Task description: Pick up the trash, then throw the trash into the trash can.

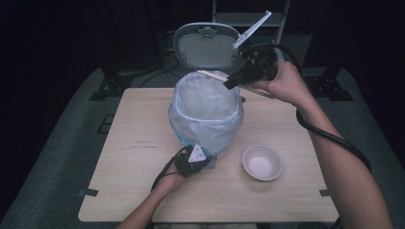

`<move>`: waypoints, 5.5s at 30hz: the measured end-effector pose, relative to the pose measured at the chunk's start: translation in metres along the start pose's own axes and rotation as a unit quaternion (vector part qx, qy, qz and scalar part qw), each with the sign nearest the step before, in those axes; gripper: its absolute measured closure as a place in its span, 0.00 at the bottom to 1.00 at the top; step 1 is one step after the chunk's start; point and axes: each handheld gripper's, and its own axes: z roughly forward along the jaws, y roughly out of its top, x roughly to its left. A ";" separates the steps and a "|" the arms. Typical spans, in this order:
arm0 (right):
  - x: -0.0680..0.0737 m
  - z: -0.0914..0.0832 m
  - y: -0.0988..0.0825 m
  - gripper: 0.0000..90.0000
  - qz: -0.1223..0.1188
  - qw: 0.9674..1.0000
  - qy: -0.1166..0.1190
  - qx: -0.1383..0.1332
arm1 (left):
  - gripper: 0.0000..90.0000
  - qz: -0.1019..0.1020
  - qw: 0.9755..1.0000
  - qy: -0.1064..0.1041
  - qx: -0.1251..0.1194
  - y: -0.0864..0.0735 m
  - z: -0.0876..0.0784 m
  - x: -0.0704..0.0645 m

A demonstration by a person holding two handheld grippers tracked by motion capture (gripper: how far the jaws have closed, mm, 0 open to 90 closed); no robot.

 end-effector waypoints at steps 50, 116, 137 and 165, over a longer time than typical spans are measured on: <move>-0.005 0.051 0.038 0.87 -0.017 0.999 -0.001 0.041 | 1.00 0.000 1.000 -0.001 -0.002 -0.001 0.000 0.000; -0.005 -0.008 -0.111 0.61 0.058 0.996 0.018 -0.062 | 1.00 -0.007 1.000 -0.004 -0.006 -0.002 0.000 0.001; -0.009 0.000 -0.148 0.50 0.082 0.995 0.018 -0.062 | 1.00 -0.009 1.000 -0.004 -0.007 -0.002 0.000 0.001; -0.010 0.017 -0.202 0.48 0.118 0.991 0.028 -0.062 | 1.00 -0.012 1.000 -0.003 -0.010 -0.002 0.000 0.001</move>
